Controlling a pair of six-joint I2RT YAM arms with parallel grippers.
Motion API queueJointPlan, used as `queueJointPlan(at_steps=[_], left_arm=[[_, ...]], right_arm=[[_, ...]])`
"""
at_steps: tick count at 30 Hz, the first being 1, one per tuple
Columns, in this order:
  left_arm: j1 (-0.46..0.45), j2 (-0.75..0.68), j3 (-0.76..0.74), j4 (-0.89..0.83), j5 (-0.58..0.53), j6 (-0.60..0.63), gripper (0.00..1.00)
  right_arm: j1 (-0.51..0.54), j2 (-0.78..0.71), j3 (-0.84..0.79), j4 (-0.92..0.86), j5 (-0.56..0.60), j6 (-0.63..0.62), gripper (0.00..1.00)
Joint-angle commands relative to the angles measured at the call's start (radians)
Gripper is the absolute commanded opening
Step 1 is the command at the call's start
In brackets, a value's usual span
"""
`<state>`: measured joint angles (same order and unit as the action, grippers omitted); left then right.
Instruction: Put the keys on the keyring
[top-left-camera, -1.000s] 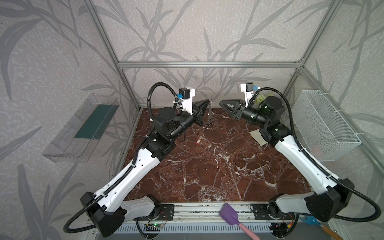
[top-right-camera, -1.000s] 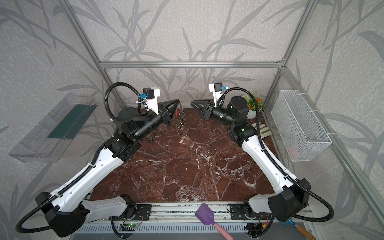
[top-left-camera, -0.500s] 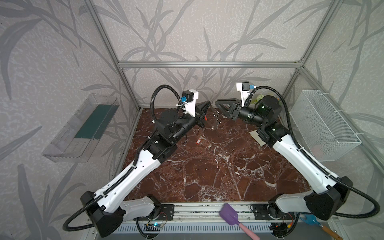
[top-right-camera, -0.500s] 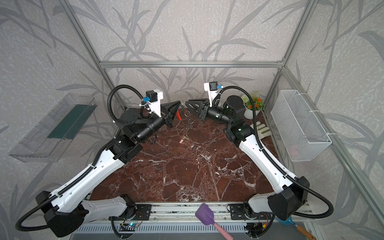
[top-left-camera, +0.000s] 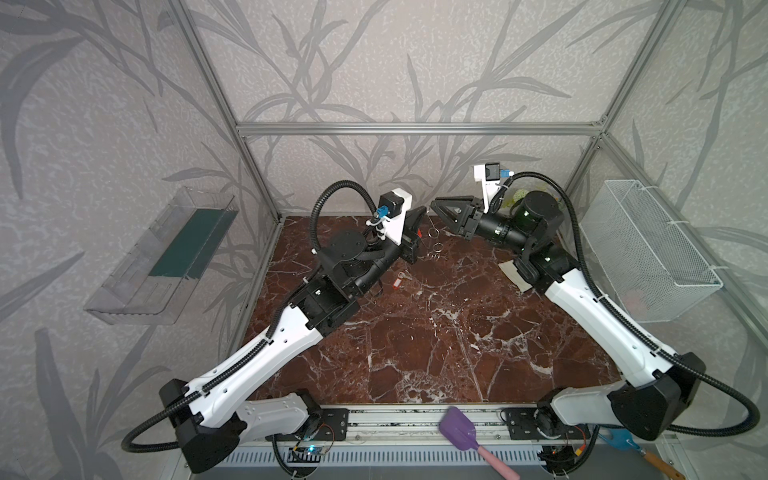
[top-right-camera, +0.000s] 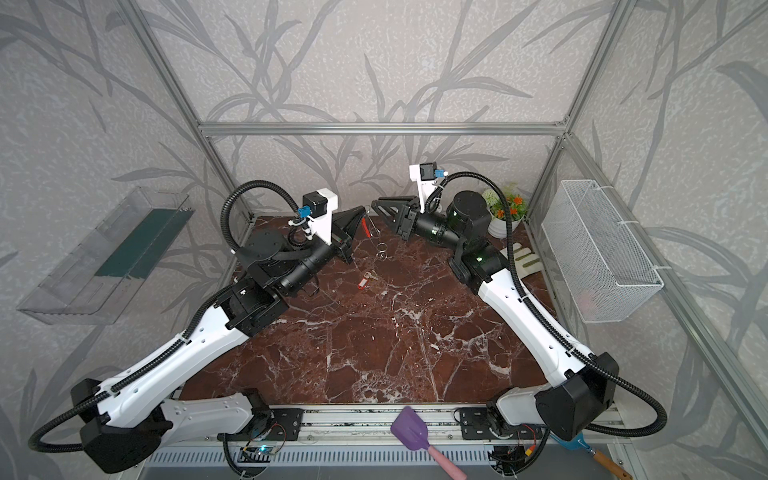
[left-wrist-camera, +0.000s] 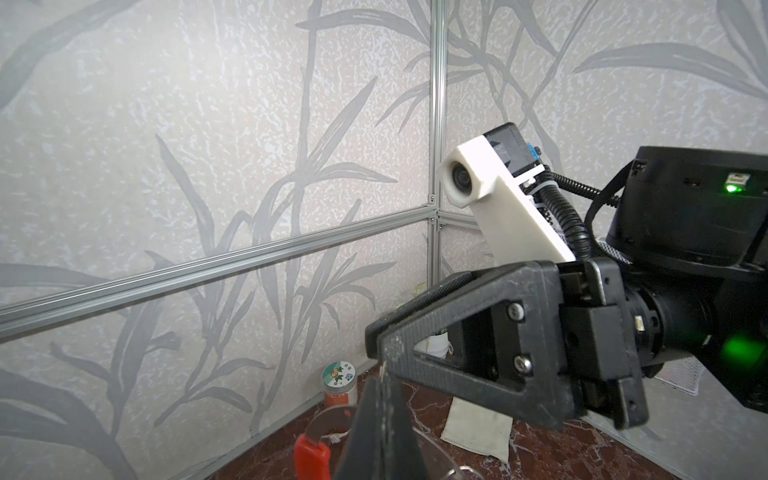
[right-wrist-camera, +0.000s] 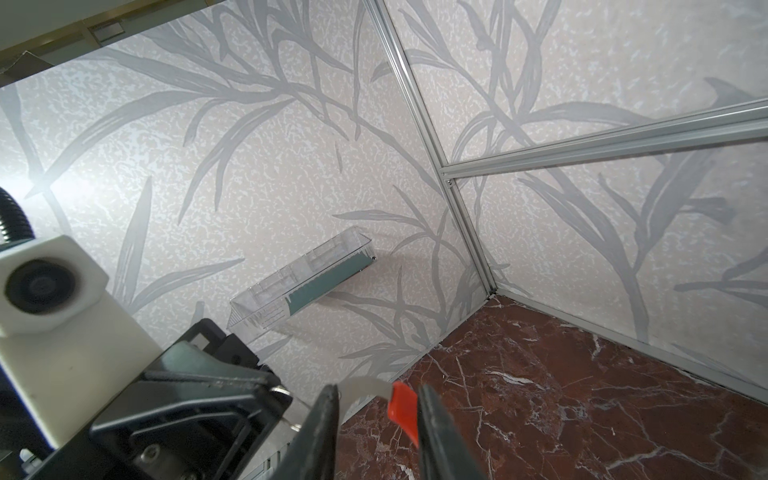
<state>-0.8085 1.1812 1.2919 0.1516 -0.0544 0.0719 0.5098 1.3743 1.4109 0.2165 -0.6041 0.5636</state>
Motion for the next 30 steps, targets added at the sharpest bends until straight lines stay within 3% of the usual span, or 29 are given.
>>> queueJointPlan(at_steps=[1,10,20,30], left_arm=[[-0.009,-0.017,-0.007,0.045,-0.046,0.069,0.00],[-0.005,-0.018,-0.002,0.044,-0.057,-0.009,0.00],[0.017,-0.010,-0.003,0.048,-0.003,-0.143,0.00],[0.021,-0.008,0.004,0.045,0.018,-0.178,0.00]], right_arm=[[0.005,-0.005,0.003,0.011,0.008,-0.010,0.33],[0.006,-0.026,-0.015,-0.006,0.040,-0.023,0.39],[0.007,-0.029,-0.036,0.092,-0.004,0.038,0.36],[0.022,-0.041,-0.061,0.118,-0.034,0.041,0.34]])
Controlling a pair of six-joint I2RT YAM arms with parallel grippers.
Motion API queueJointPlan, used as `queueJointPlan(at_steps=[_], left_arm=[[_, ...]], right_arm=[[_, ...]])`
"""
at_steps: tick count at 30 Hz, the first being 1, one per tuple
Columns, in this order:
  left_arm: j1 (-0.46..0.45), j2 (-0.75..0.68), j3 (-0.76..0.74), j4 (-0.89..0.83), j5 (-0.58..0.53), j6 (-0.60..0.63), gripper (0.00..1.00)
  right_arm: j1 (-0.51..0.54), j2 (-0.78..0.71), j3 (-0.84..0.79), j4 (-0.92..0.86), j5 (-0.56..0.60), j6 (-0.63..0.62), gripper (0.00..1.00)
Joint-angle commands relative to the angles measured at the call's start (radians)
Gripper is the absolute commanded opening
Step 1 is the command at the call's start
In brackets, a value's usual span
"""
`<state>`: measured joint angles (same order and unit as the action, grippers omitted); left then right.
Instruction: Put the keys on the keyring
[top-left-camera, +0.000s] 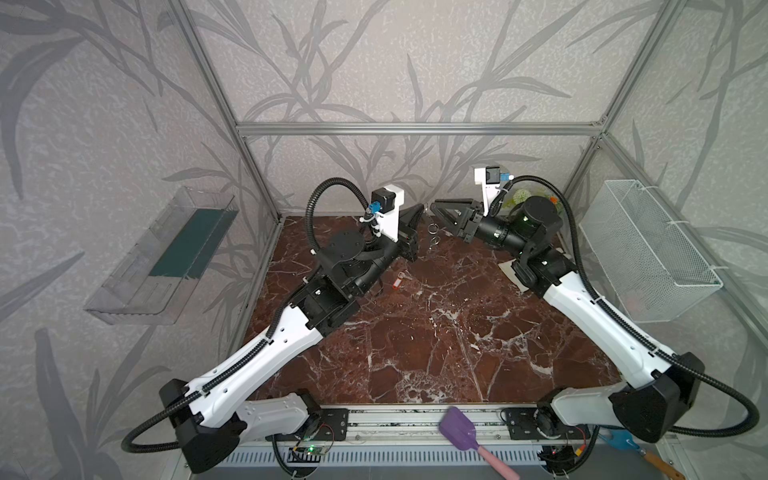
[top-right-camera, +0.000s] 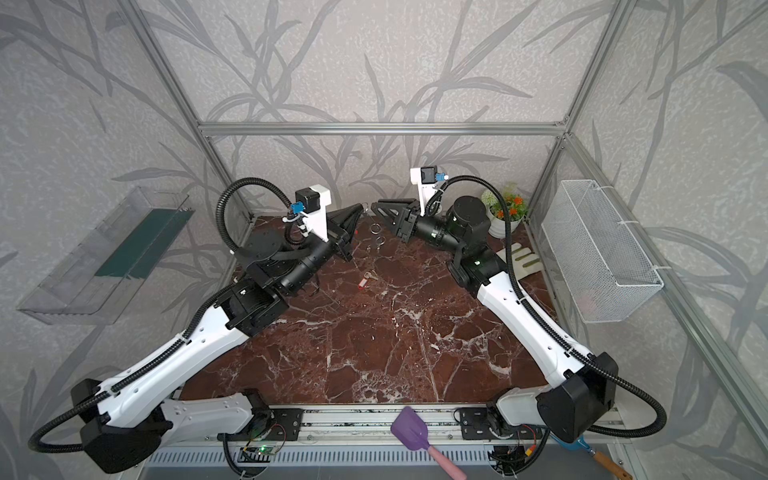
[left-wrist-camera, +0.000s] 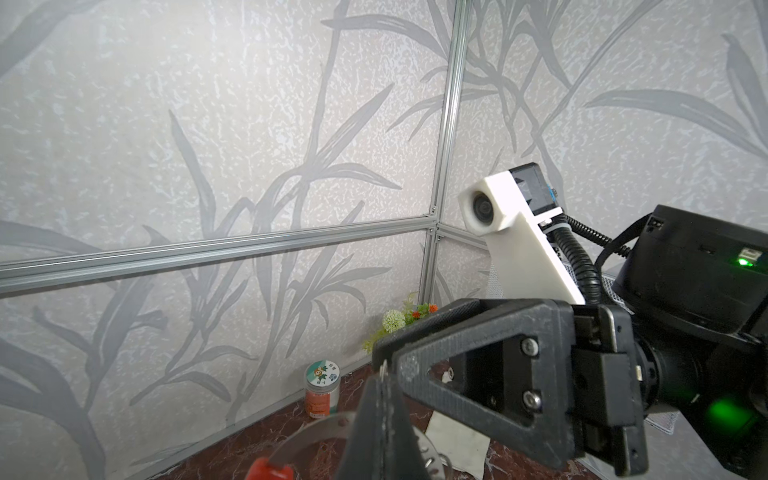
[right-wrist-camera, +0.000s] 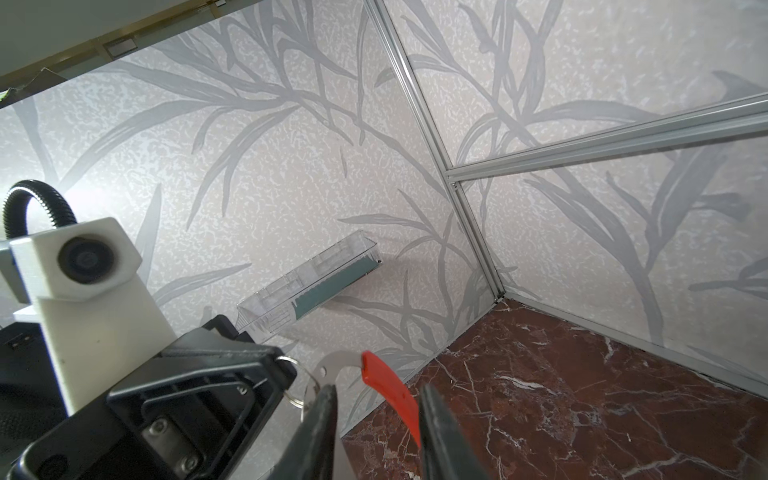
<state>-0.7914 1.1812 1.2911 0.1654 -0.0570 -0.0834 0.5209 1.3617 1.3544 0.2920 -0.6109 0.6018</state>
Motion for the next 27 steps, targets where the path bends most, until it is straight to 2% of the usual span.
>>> queueJointPlan(at_steps=[1,27], left_arm=[[0.003,-0.008,0.005,0.031,0.025,-0.022,0.00],[0.003,-0.003,0.024,-0.016,0.075,-0.048,0.00]], right_arm=[[0.014,-0.029,-0.005,0.042,-0.025,0.000,0.33],[0.046,-0.029,0.033,0.024,-0.031,-0.020,0.25]])
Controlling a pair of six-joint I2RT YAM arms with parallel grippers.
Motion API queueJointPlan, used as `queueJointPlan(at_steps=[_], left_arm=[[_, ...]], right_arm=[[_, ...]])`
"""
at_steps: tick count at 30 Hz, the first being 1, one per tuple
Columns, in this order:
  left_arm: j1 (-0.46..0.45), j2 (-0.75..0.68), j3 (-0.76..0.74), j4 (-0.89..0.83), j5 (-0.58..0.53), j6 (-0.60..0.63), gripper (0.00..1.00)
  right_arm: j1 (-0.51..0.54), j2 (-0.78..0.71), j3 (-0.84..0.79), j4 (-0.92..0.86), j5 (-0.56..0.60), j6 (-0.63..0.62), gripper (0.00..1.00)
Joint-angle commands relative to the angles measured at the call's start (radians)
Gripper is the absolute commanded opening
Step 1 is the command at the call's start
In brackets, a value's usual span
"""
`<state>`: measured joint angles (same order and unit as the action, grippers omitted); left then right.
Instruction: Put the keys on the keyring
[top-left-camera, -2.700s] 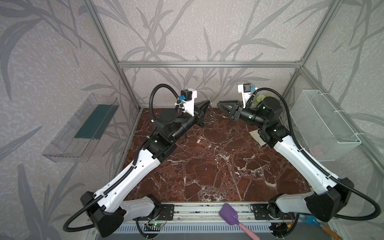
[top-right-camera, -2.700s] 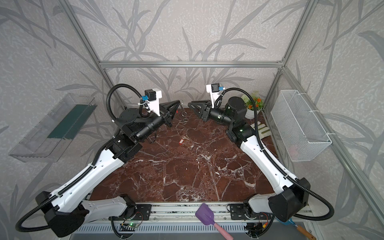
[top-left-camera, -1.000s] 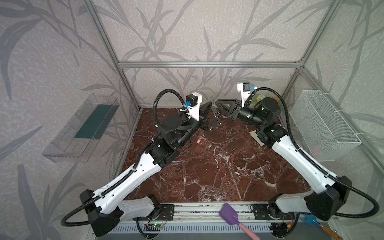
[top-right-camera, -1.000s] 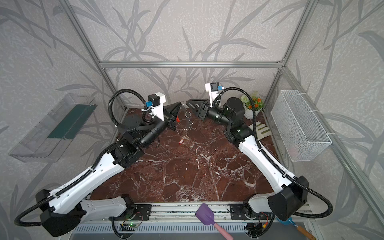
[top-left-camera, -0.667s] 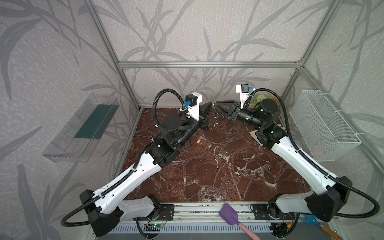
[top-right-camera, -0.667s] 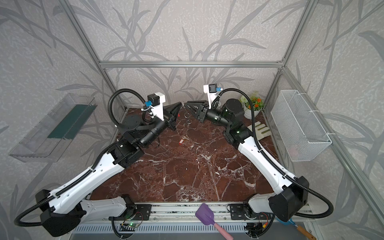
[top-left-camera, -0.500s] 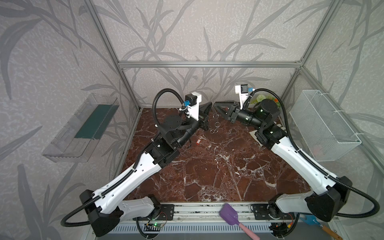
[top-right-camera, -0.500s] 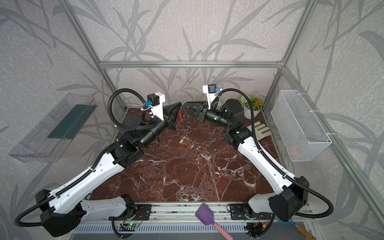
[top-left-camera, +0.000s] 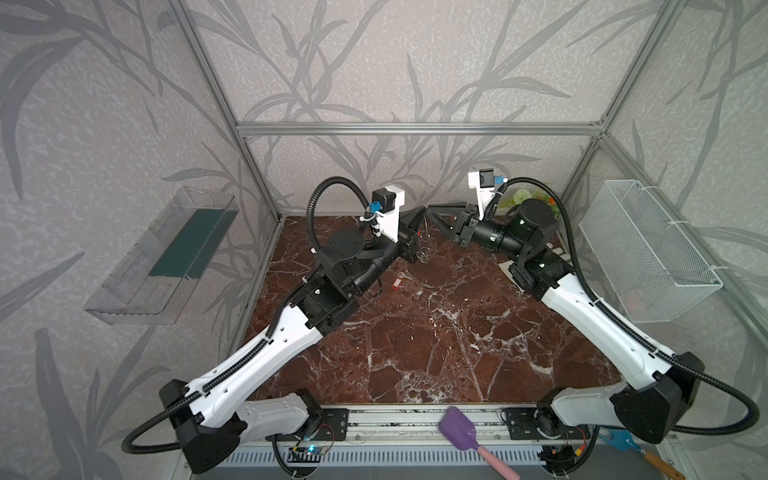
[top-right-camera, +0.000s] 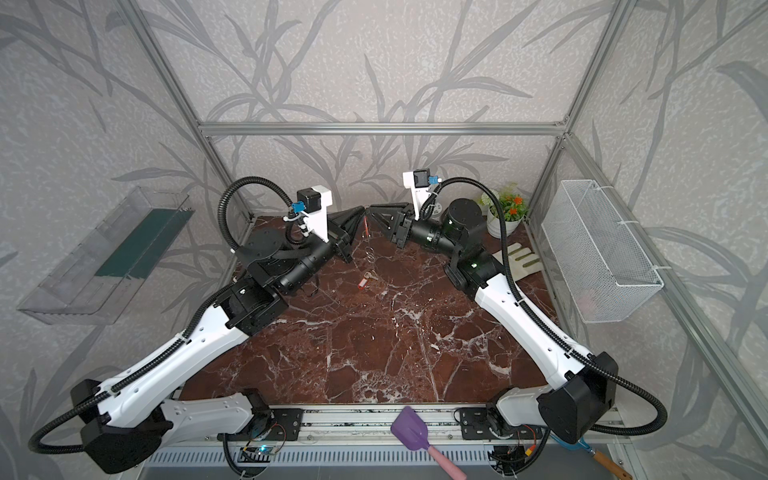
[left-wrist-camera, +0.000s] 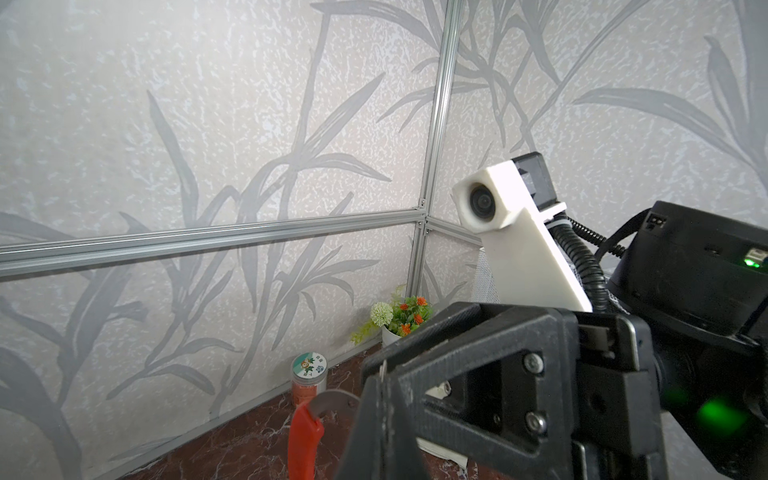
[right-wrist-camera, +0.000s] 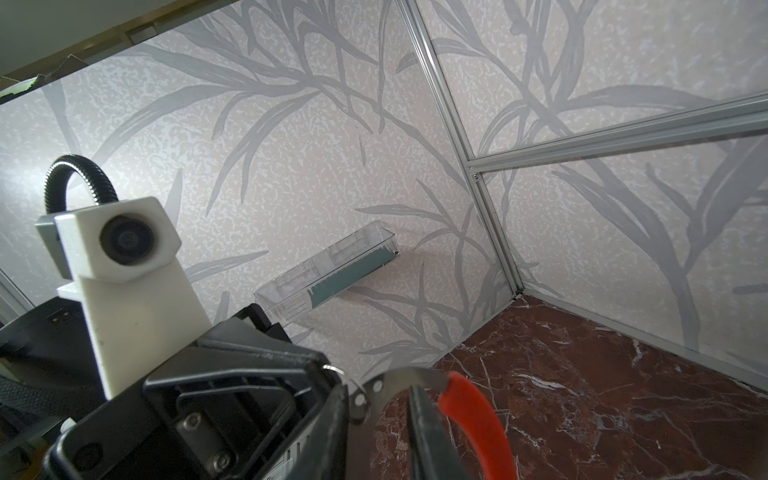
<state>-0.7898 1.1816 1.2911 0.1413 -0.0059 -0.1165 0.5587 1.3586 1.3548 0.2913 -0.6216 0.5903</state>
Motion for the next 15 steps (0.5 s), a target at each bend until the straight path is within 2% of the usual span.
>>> queueJointPlan(at_steps=[1,5,7,9,15], left_arm=[[0.002,-0.003,0.025,0.009,0.024,-0.016,0.00],[0.003,-0.003,0.025,0.009,0.023,-0.015,0.00],[0.003,-0.002,0.026,0.007,0.023,-0.018,0.00],[0.003,-0.002,0.024,0.007,0.022,-0.018,0.00],[0.007,-0.006,0.022,-0.010,0.000,-0.026,0.00]], right_arm=[[0.009,-0.026,0.032,0.025,-0.025,-0.009,0.24],[0.013,-0.021,0.033,0.031,-0.048,-0.005,0.15],[0.015,-0.019,0.036,0.032,-0.061,-0.003,0.05],[0.015,-0.018,0.039,0.031,-0.070,-0.001,0.00],[0.016,-0.034,0.034,0.000,-0.058,-0.027,0.00]])
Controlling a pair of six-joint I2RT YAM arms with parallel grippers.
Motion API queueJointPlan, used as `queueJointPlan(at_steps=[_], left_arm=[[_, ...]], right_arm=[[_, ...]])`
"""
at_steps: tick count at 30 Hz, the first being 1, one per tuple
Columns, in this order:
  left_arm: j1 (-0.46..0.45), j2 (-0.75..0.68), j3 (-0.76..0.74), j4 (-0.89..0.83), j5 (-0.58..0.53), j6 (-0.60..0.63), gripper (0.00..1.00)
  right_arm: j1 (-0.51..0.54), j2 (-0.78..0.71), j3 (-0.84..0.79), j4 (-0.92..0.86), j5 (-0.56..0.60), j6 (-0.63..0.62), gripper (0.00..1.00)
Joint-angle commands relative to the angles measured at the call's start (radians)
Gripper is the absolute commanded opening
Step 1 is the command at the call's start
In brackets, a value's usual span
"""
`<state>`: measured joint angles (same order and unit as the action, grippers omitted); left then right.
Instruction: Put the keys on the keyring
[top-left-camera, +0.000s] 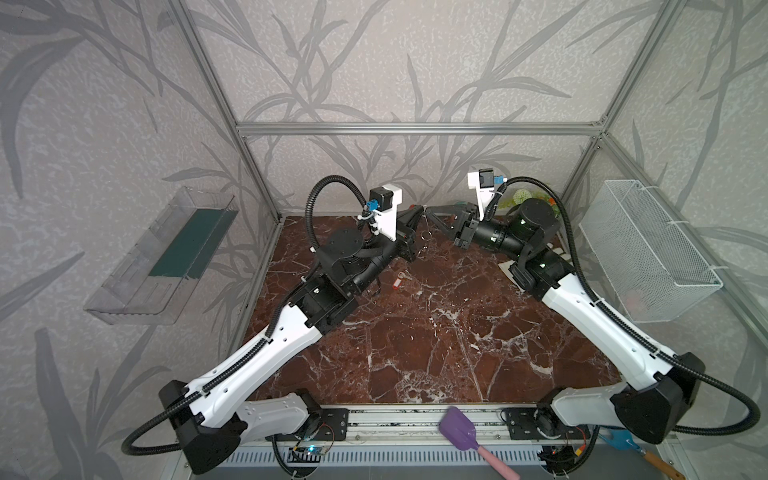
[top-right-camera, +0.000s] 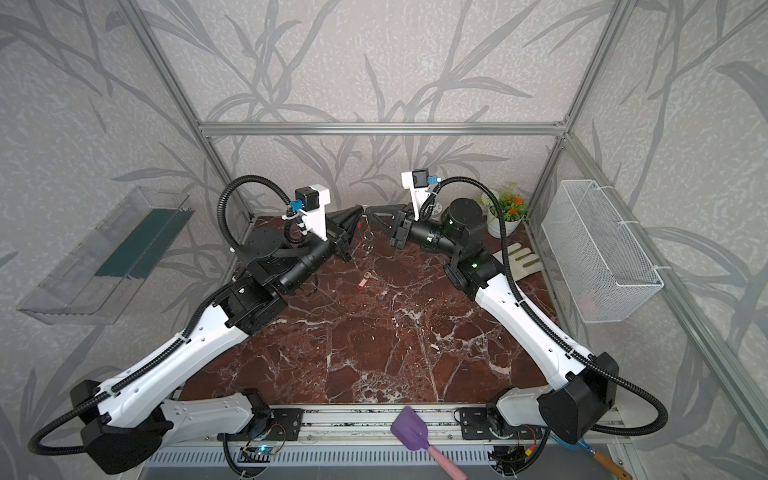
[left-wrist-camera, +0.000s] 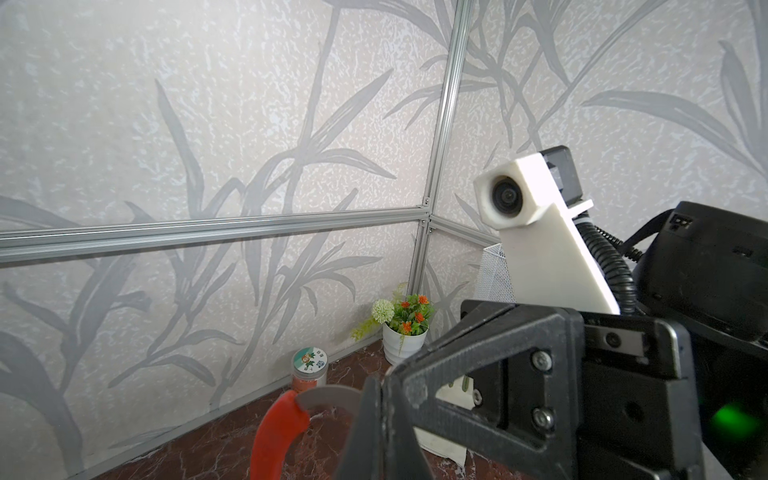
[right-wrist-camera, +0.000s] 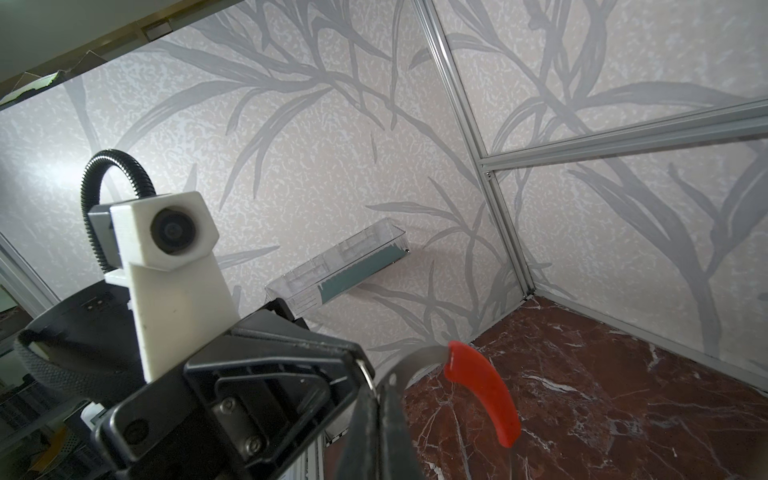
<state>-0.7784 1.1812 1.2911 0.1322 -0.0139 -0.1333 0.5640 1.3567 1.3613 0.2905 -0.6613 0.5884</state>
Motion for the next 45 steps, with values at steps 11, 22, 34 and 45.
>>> queueJointPlan(at_steps=[11,22,34,45], left_arm=[[0.092,-0.053,0.013,-0.081,0.131,-0.109,0.35],[0.278,-0.024,0.097,-0.271,0.532,-0.210,0.34],[0.321,0.057,0.144,-0.348,0.845,-0.208,0.31],[0.322,0.109,0.148,-0.236,0.956,-0.304,0.27]], right_arm=[[-0.041,-0.045,0.012,-0.054,-0.050,-0.055,0.00],[-0.130,-0.015,0.075,-0.249,-0.266,-0.210,0.00],[-0.126,0.061,0.202,-0.543,-0.443,-0.462,0.00],[-0.119,0.058,0.197,-0.551,-0.414,-0.480,0.00]])
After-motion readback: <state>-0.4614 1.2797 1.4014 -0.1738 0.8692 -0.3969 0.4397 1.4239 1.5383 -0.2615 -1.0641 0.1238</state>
